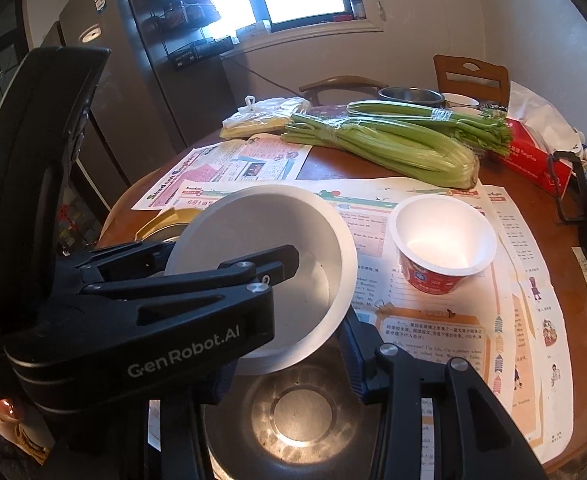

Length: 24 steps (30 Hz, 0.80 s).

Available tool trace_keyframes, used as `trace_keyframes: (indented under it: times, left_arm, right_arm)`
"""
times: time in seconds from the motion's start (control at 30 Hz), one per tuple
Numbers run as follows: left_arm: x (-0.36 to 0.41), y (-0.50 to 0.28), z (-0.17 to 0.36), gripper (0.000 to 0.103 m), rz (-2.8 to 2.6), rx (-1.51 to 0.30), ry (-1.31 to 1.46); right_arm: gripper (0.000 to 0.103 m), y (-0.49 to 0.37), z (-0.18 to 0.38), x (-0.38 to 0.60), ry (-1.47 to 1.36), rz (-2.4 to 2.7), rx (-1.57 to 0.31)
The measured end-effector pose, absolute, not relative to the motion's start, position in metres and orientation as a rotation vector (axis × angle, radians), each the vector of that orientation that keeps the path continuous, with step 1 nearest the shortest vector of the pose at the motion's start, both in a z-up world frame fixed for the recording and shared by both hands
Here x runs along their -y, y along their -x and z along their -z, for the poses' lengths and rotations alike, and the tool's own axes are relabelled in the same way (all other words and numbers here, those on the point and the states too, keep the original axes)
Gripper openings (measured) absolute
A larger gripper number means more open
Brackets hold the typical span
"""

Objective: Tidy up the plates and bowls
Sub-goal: 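Carry the white foam bowl with the left tool over the steel bowl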

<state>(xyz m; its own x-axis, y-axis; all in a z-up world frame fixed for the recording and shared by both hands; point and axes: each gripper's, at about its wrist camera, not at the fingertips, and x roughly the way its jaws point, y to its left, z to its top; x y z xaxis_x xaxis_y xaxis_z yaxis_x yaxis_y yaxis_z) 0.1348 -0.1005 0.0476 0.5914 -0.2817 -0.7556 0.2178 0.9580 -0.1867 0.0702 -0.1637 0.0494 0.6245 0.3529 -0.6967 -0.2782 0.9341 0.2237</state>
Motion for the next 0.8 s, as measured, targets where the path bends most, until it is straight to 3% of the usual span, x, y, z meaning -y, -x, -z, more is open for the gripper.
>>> trace_keyframes:
  times: [0.8]
  left_arm:
    - [0.120, -0.088, -0.052, 0.056, 0.336, -0.900, 0.038]
  right_arm:
    - [0.045, -0.017, -0.056, 0.179, -0.077, -0.348, -0.810]
